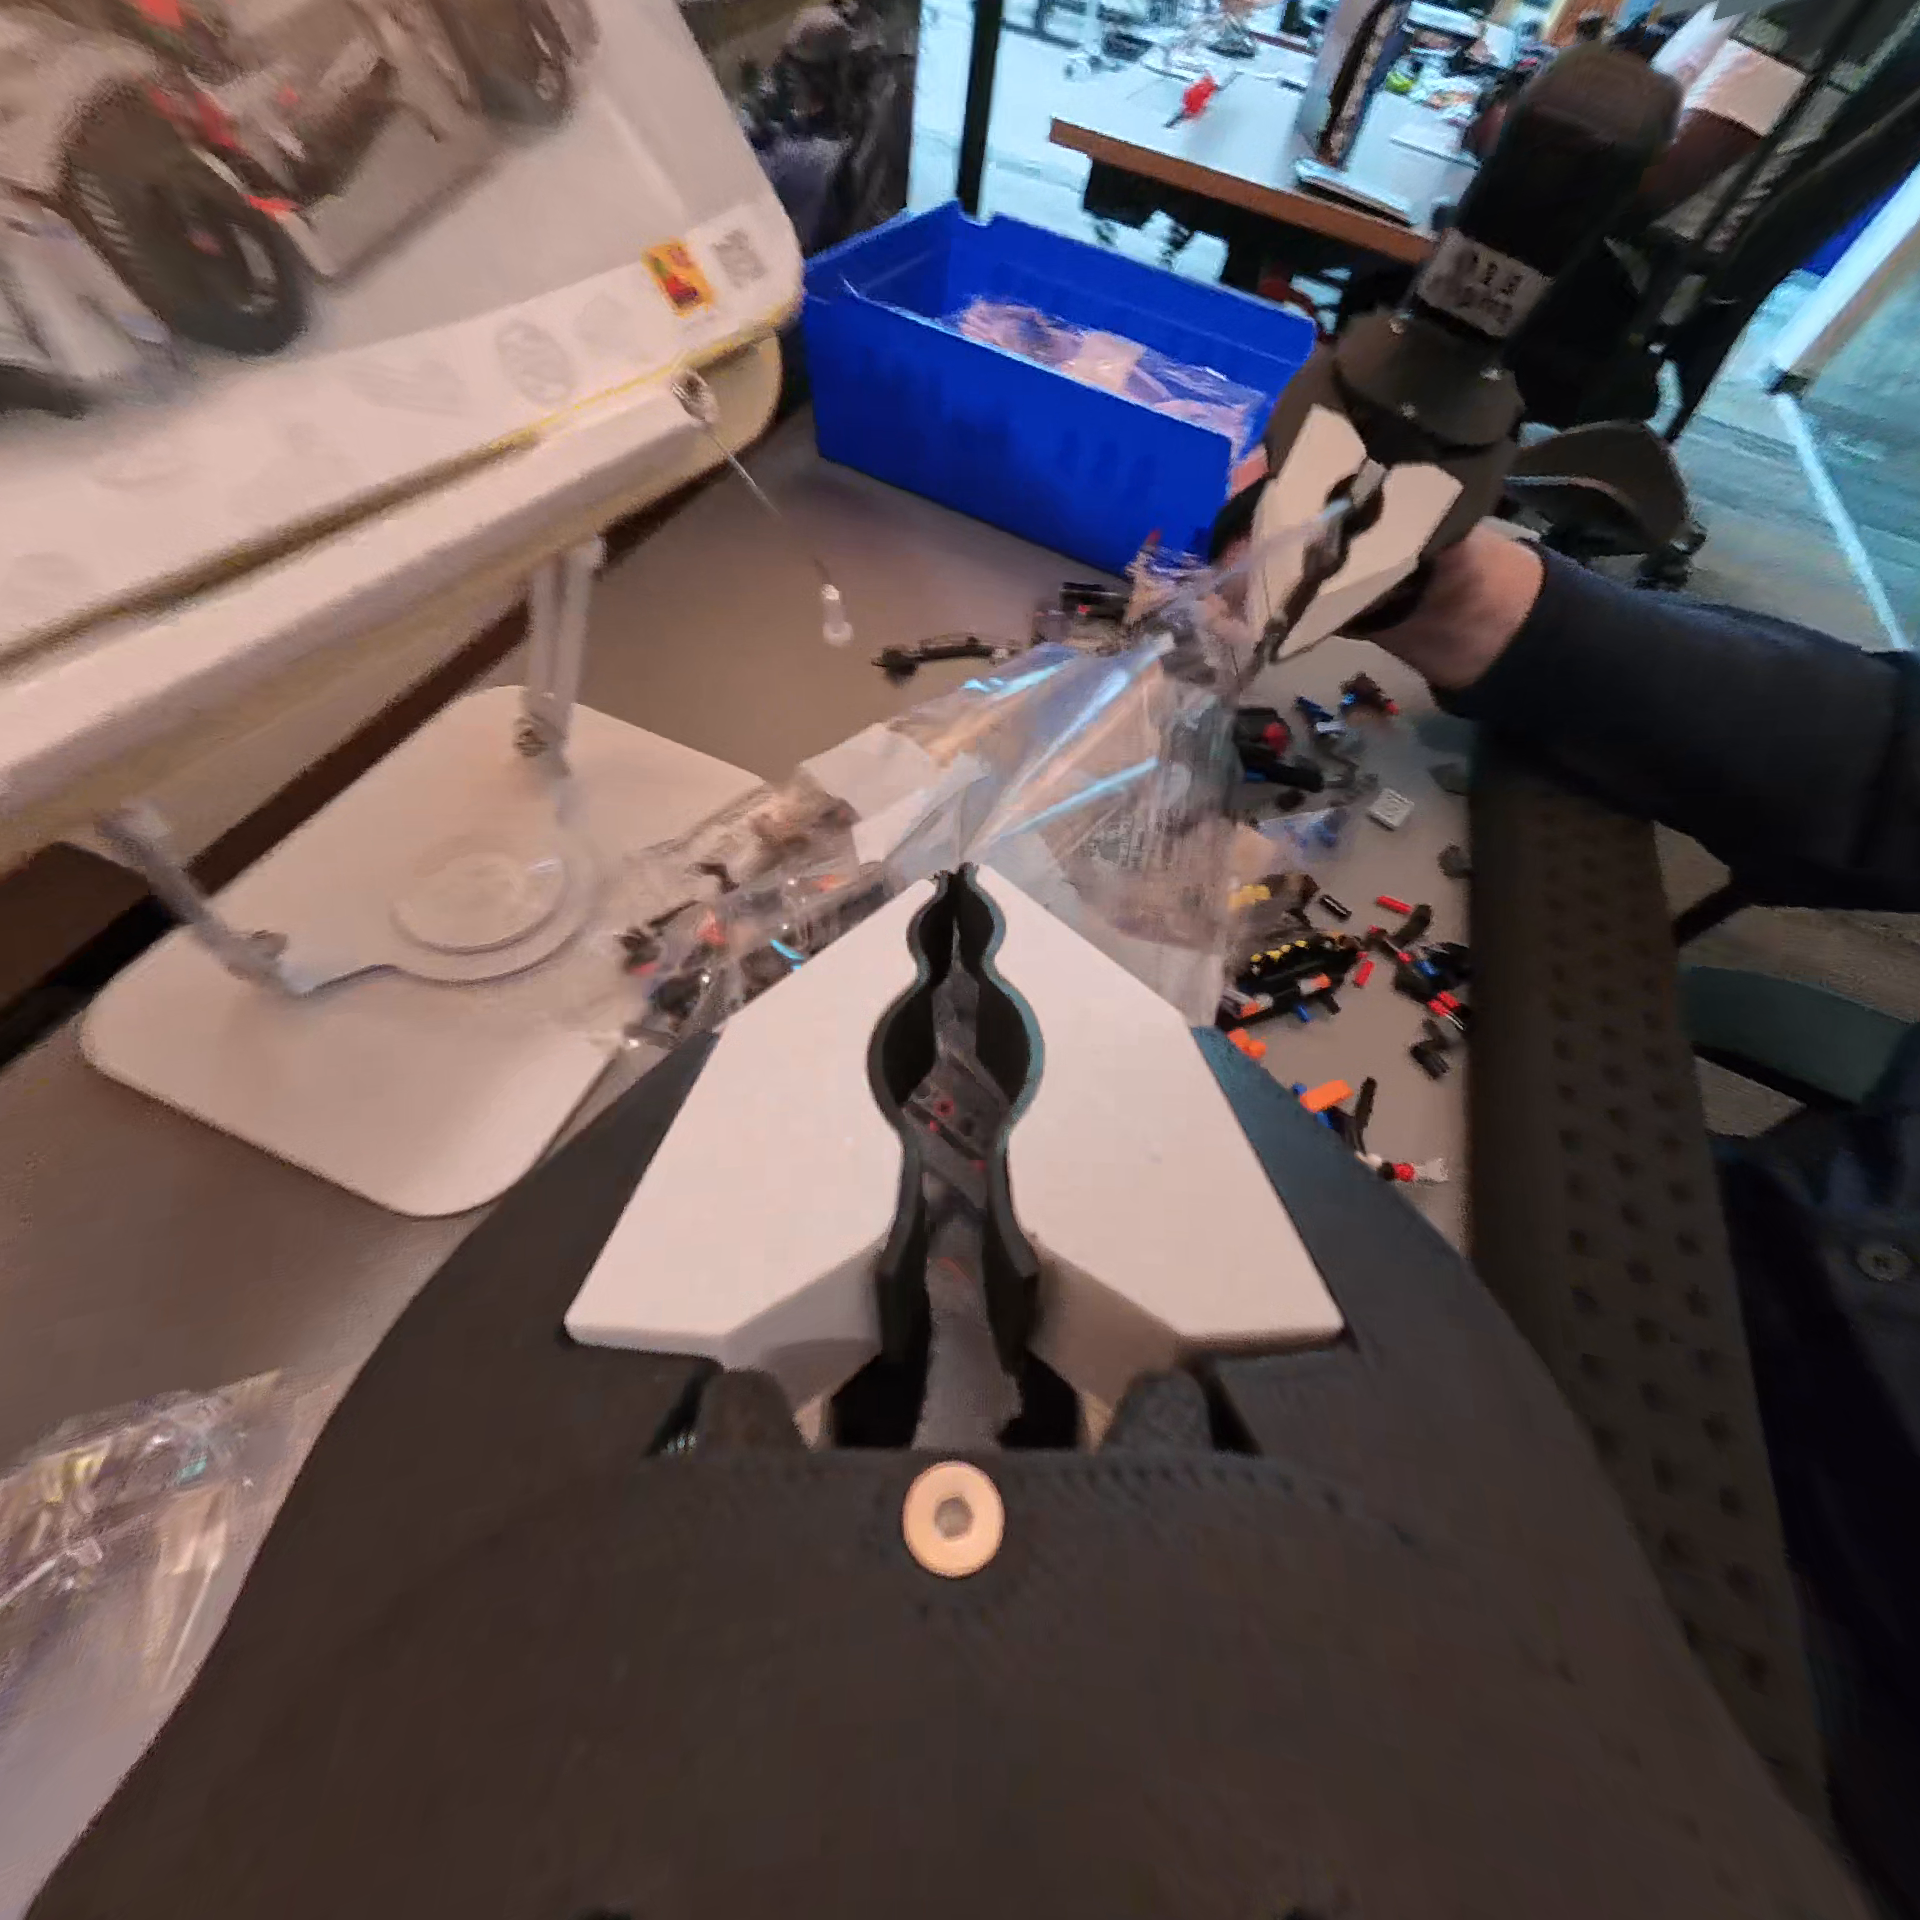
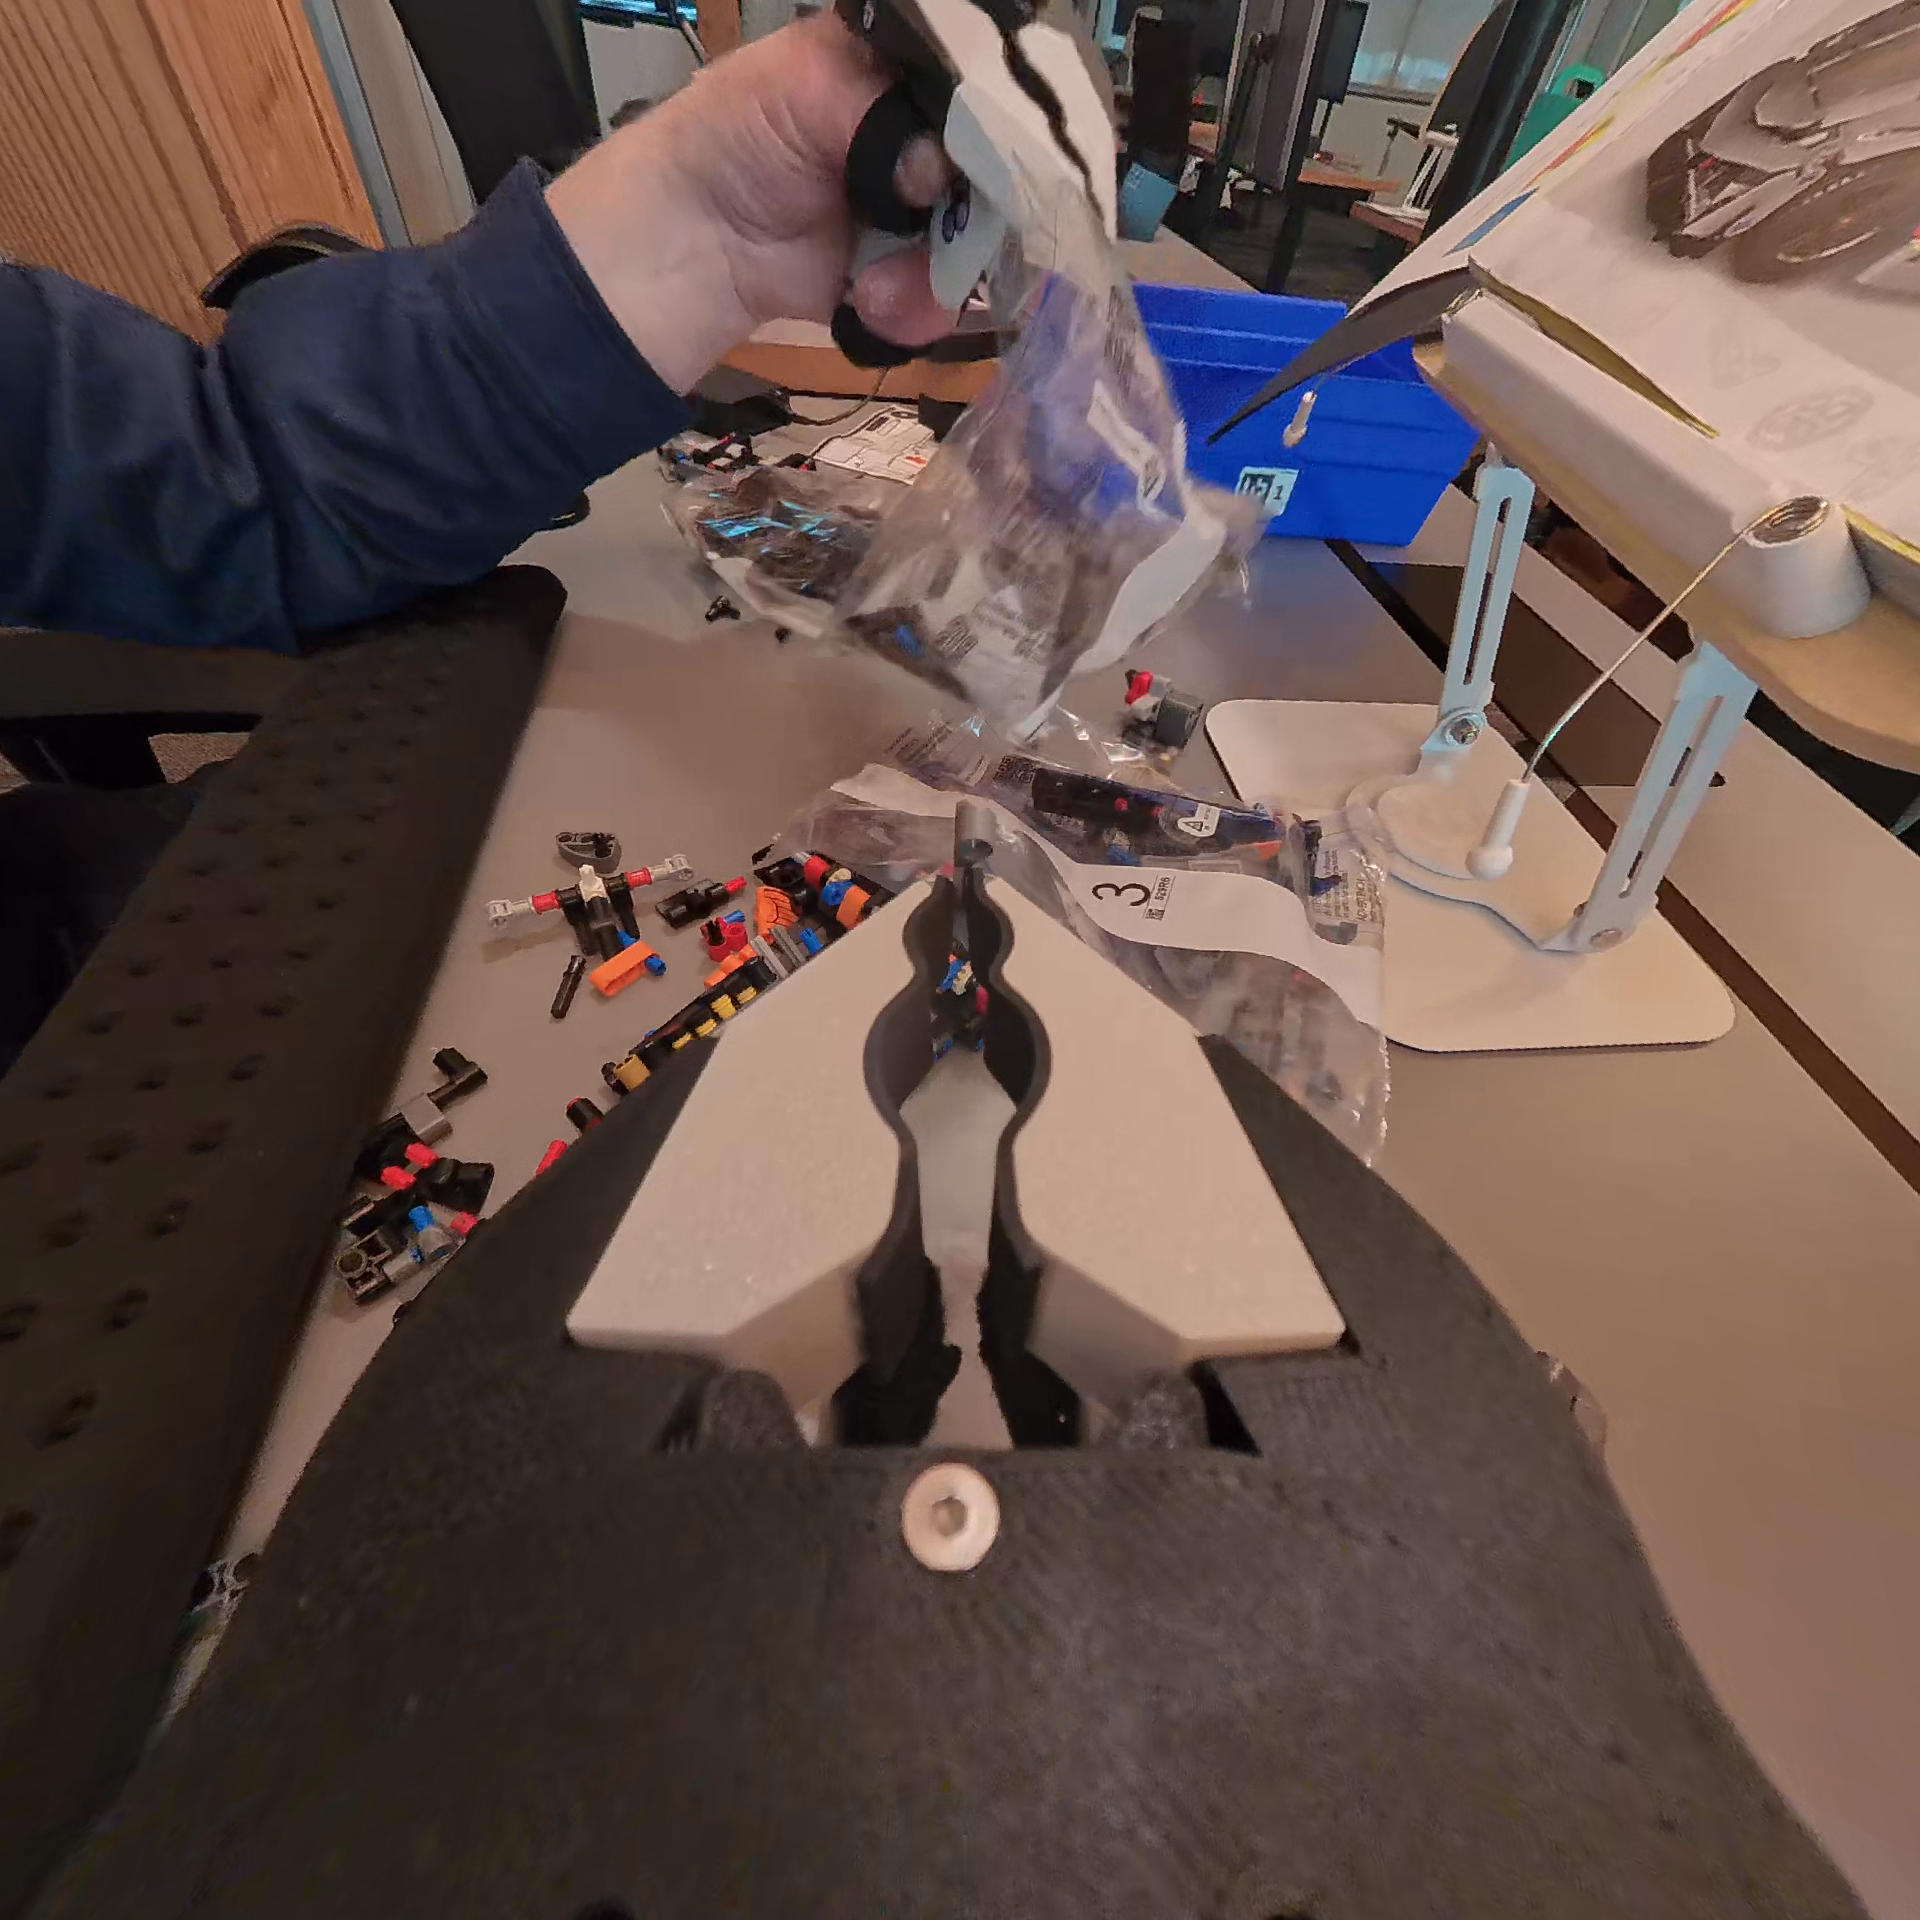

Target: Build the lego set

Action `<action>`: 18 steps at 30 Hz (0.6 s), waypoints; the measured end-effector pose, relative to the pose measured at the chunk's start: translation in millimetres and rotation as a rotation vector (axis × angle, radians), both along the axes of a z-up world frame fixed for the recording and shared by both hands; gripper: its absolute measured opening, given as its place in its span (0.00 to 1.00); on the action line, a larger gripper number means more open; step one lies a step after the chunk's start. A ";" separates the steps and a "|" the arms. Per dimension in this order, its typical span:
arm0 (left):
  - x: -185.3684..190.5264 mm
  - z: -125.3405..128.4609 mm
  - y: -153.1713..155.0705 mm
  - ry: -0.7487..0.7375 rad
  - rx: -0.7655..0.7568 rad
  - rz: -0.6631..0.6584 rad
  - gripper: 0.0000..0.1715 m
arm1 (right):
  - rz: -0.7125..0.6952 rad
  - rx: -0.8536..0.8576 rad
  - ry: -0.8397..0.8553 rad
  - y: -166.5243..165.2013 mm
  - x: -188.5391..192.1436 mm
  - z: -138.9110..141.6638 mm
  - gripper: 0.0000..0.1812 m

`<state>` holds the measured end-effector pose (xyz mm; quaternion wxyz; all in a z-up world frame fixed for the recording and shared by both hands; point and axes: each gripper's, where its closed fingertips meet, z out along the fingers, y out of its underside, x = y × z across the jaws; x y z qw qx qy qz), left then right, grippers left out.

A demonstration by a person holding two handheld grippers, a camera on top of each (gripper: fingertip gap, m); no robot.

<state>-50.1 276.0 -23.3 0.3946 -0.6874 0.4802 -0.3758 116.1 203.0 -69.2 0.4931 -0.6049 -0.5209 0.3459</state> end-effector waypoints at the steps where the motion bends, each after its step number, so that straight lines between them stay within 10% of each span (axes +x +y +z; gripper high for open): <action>1: 4.5 -12.7 -1.3 0.028 -0.029 -0.016 0.00 | 0.000 -0.001 0.007 -0.1 0.2 1.4 0.00; 5: 18.6 -56.1 -3.0 0.090 -0.139 -0.064 0.02 | -0.003 0.003 0.032 0.3 1.5 6.5 0.00; 18: 8.7 -41.9 -2.6 0.008 -0.100 -0.065 0.10 | -0.040 -0.012 0.135 16.6 -42.5 46.2 0.00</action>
